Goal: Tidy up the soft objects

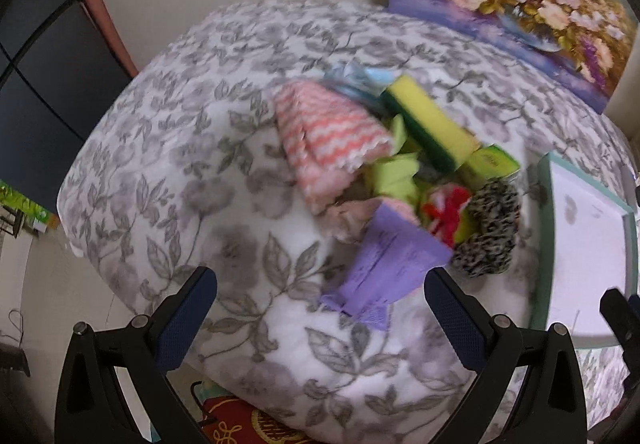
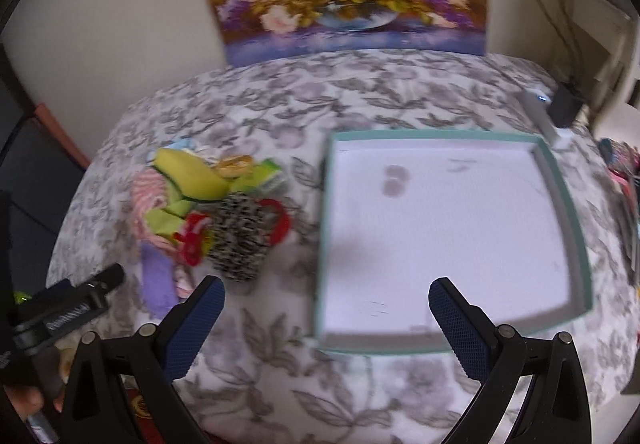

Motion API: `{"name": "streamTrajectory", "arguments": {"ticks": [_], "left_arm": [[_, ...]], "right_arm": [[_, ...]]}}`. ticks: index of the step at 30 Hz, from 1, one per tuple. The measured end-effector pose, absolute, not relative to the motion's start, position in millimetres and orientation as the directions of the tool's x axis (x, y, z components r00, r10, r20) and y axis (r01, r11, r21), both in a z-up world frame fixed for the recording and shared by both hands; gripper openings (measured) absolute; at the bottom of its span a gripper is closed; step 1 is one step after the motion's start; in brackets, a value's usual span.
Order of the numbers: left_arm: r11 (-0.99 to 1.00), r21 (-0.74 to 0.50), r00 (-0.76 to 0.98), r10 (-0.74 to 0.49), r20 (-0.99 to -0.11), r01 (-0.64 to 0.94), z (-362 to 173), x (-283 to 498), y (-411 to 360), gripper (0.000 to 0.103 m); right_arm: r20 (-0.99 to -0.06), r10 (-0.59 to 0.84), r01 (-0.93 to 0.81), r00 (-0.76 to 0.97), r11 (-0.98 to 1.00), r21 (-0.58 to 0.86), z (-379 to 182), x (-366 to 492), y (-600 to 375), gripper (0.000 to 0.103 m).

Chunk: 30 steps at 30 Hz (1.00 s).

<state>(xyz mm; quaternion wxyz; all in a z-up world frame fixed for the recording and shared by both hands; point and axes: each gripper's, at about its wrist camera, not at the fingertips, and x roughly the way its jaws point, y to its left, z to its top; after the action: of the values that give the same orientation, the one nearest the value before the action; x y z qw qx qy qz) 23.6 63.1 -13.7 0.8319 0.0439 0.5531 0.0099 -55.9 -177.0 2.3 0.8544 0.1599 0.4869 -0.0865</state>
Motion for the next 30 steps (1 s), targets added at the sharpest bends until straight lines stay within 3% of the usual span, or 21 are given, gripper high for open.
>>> {"name": "streamTrajectory", "arguments": {"ticks": [9,16,20,24,27,30], "left_arm": [[0.989,0.096,0.337,0.053,-0.940,0.113,-33.6,26.2,49.9,0.103],[0.981,0.098,0.291,0.046,-0.955,0.166,-49.3,28.1,37.9,0.103],[0.977,0.103,0.283,0.047,-0.958,0.188,-55.2,27.9,33.1,0.101],[0.976,0.095,0.263,0.041,-0.964,0.197,-59.7,28.9,32.5,0.089],[0.975,0.096,0.261,0.042,-0.965,0.200,-60.9,30.1,32.8,0.088],[0.975,0.086,0.259,0.030,-0.965,0.206,-61.0,30.5,32.8,0.073]], "right_arm": [[-0.871,0.120,0.243,0.476,0.934,0.262,-16.8,-18.0,-152.5,0.103],[-0.888,0.189,0.243,0.420,0.919,0.311,-43.1,3.3,-148.2,0.089],[-0.887,0.215,0.234,0.408,0.915,0.330,-53.3,14.4,-143.8,0.088],[-0.884,0.250,0.219,0.394,0.909,0.355,-62.1,25.4,-136.7,0.079],[-0.892,0.253,0.210,0.375,0.914,0.348,-69.4,32.0,-130.9,0.075],[-0.896,0.265,0.199,0.356,0.915,0.350,-76.3,36.6,-126.3,0.061]]}}
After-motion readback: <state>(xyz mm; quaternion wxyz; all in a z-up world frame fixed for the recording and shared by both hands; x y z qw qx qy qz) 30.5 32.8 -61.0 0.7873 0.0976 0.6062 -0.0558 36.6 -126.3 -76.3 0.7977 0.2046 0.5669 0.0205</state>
